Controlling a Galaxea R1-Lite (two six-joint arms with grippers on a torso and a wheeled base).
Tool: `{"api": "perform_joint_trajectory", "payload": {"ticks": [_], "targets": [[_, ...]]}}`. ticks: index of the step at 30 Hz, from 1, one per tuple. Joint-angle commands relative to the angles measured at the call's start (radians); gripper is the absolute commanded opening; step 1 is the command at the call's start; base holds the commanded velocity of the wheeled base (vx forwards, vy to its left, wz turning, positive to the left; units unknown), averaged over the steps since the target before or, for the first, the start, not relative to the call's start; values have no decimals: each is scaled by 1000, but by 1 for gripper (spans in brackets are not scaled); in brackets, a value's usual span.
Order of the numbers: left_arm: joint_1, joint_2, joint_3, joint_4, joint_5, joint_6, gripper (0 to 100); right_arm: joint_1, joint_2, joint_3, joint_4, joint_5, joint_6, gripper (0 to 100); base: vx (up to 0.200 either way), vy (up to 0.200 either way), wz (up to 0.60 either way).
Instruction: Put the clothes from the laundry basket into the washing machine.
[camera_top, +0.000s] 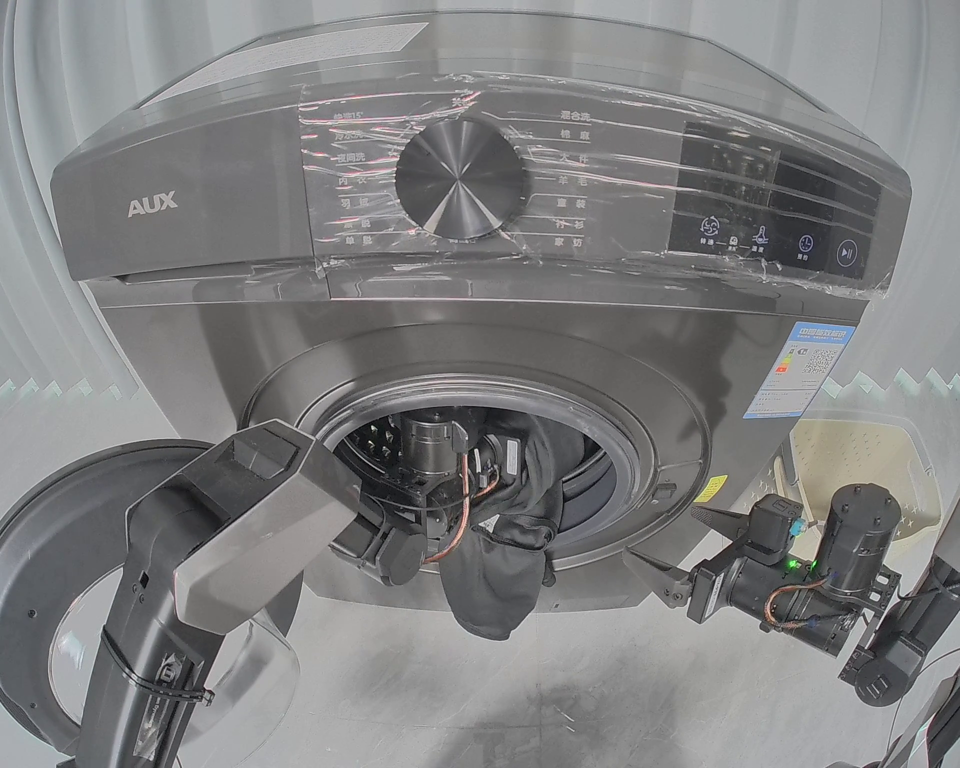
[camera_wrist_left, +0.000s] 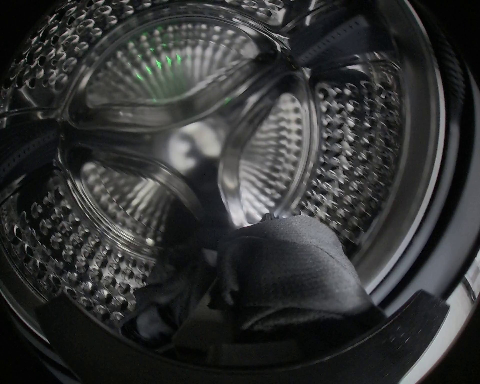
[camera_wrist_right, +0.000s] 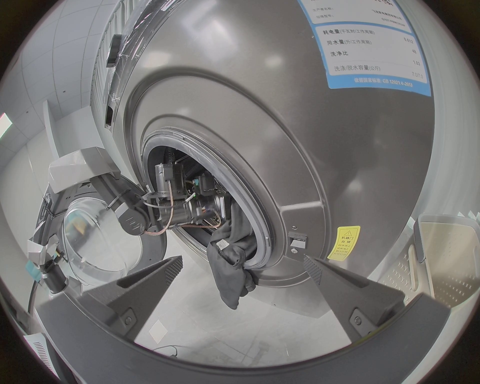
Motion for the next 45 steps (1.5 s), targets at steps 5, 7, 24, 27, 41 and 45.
{"api": "perform_joint_trajectory", "payload": {"ticks": [5,7,24,27,41,45], "targets": [[68,47,-111,11,61,-20,0,1,6,7,0,0,-1,100,0,0,0],[78,42,-105,11,61,-20,0,1,9,9,0,0,-1,100,0,0,0],[48,-133,222,61,21,-5,100,1,15,10,0,0,-1,100,0,0,0],[45,-208,317,121,1,18,100,3,15,10,0,0,-1,100,0,0,0],[-64,-325,546,126,-76,46,100,8,17,10,0,-1,-1,100,0,0,0],[-76,-300,523,126,-110,52,100,9,15,10,0,-1,-1,100,0,0,0]]}}
